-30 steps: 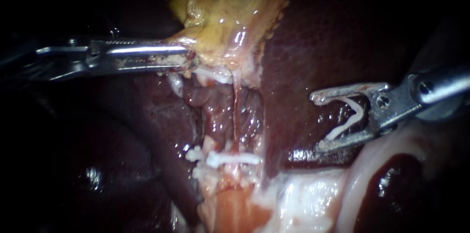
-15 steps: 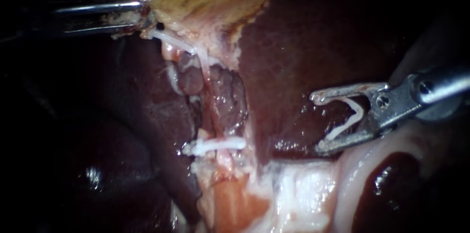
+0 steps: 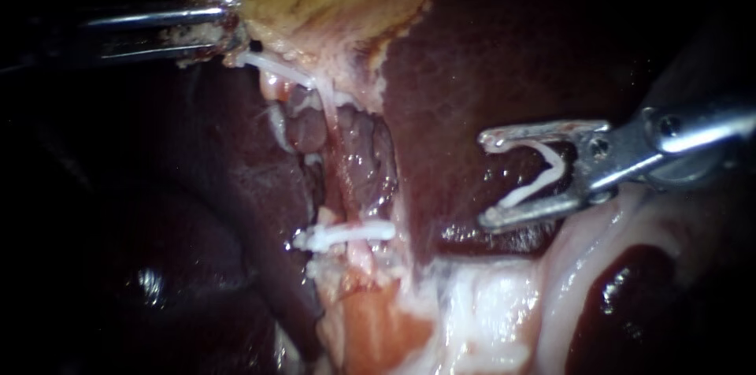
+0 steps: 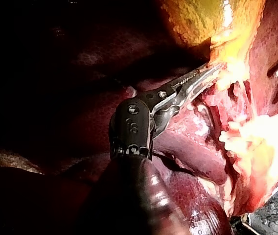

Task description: Clipping second clip right tube

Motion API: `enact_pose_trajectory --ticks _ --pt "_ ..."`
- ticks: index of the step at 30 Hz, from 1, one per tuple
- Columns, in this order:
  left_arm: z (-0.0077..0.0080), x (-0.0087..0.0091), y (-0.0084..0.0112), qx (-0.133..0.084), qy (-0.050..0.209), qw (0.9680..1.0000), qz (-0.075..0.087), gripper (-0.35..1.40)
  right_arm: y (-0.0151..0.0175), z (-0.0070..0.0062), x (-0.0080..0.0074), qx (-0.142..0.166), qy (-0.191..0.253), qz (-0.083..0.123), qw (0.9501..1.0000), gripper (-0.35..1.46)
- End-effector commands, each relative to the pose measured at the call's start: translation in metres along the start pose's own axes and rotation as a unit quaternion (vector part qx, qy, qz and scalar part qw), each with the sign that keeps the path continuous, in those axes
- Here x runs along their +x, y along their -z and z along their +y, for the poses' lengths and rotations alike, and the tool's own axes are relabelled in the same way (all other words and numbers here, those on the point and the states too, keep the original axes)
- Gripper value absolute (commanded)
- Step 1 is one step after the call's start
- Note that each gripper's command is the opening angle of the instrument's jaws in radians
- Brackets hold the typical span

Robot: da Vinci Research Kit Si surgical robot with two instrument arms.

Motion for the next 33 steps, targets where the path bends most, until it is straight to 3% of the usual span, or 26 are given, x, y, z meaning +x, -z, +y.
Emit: enact_pose_trajectory --ticks 1,7,14,23,28,33 --pt "0.0000 0.0000 0.0000 0.001 -0.001 1.0000 0.000 -0.35 -0.0006 0.0000 0.0001 0.002 -0.020 0.002 0.9998 0.50" --pt "0.0000 -0.0002 -0.0002 0.001 -0.001 1.0000 0.000 -0.35 -0.0038 0.0001 0.0009 0.010 -0.075 0.021 0.9969 0.50" --pt "0.0001 -0.0003 -0.0002 0.002 -0.001 1.0000 0.000 -0.35 -0.0090 -0.0001 0.0008 0.023 -0.121 0.028 0.9920 0.50" --pt "0.0001 -0.0003 -0.0003 0.002 -0.001 1.0000 0.001 -0.35 -0.0137 -0.0001 0.0013 0.050 -0.183 0.073 0.9792 0.50" --pt "0.0001 -0.0004 -0.0005 0.002 -0.002 1.0000 0.001 -0.35 -0.0144 -0.0002 0.0017 0.072 -0.200 0.090 0.9728 0.50" --pt "0.0001 -0.0004 -0.0005 0.003 -0.002 1.0000 0.001 -0.35 -0.0144 -0.0013 0.0024 0.105 -0.209 0.112 0.9656 0.49"
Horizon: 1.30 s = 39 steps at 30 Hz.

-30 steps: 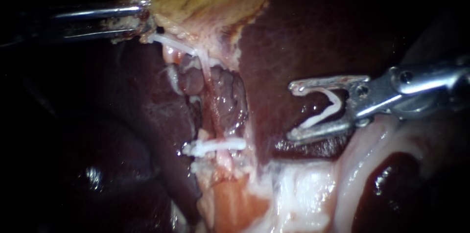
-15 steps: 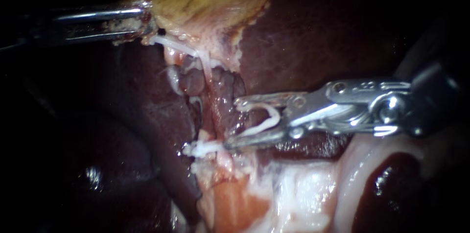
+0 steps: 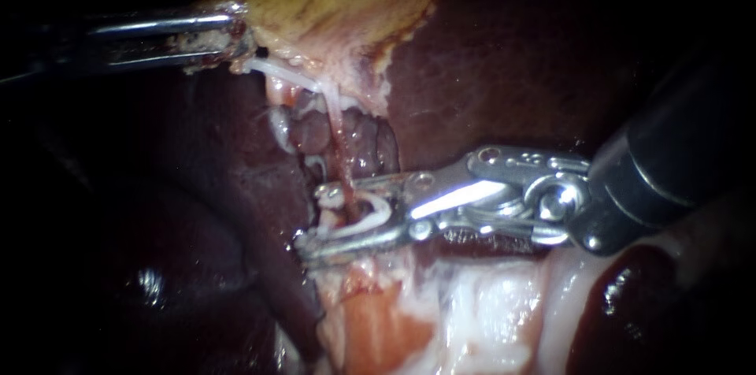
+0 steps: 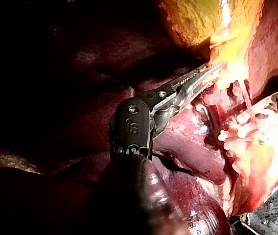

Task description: Clipping second clip right tube

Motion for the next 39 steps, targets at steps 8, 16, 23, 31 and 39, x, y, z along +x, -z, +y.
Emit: enact_pose_trajectory --ticks 8,16,23,31,39 --pt "0.0000 0.0000 0.0000 0.000 0.000 1.0000 0.000 -0.35 -0.0006 -0.0023 0.0009 0.051 -0.001 0.010 0.9987 0.49" --pt "0.0000 0.0000 -0.0001 0.000 0.000 1.0000 0.000 -0.35 -0.0001 -0.0016 0.0008 0.053 0.003 0.009 0.9985 0.41" --pt "0.0000 0.0000 -0.0001 0.000 0.000 1.0000 0.000 -0.35 0.0005 -0.0014 0.0005 0.055 -0.011 0.008 0.9984 0.09" --pt "0.0000 0.0000 -0.0001 0.001 0.000 1.0000 0.000 -0.35 0.0011 -0.0013 0.0003 0.056 -0.046 0.005 0.9973 -0.35" --pt "-0.0001 0.0000 -0.0001 0.000 0.000 1.0000 0.000 -0.35 0.0013 -0.0011 0.0003 0.052 -0.046 -0.006 0.9976 -0.35"
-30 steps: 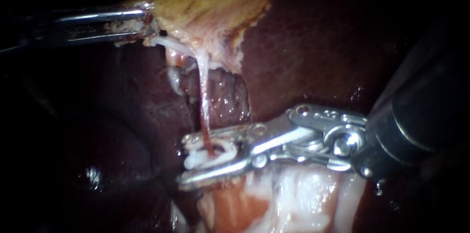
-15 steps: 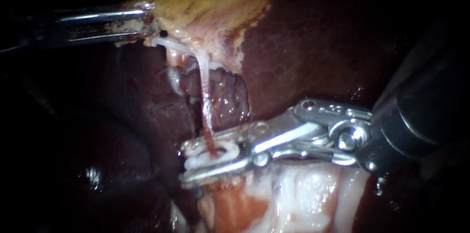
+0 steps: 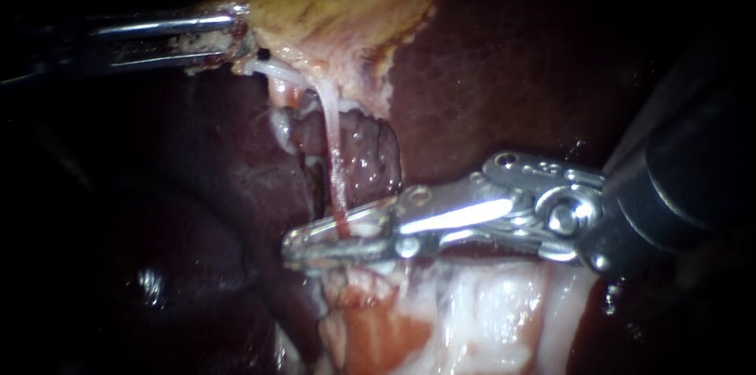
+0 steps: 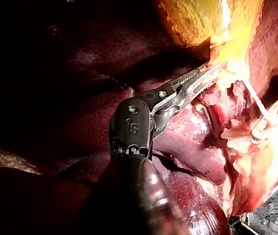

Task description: Clipping second clip right tube

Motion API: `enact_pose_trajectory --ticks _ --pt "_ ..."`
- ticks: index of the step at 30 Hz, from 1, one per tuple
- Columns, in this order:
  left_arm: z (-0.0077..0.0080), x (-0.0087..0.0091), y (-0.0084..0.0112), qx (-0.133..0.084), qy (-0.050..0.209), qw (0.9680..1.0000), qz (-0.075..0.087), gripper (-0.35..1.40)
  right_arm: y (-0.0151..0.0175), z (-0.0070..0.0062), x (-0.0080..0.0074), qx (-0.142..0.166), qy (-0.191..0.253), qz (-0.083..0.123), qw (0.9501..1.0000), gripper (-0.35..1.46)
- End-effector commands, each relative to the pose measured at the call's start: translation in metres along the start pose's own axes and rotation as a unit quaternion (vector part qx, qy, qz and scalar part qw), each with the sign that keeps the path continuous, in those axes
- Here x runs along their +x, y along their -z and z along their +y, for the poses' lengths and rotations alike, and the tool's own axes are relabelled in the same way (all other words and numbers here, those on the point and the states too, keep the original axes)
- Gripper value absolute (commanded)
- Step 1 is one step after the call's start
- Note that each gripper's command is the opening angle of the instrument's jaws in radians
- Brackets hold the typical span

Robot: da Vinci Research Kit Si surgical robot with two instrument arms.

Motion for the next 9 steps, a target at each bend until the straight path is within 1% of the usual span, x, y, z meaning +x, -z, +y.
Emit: enact_pose_trajectory --ticks 1,9 --pt "0.0000 0.0000 0.0000 0.000 0.000 1.0000 0.000 -0.35 0.0000 0.0000 0.0000 0.000 0.000 0.000 1.0000 -0.35" --pt "-0.0001 0.0000 0.0000 0.000 0.000 1.0000 0.000 -0.35 0.0000 0.0002 -0.0001 0.000 0.001 0.000 1.0000 -0.35"
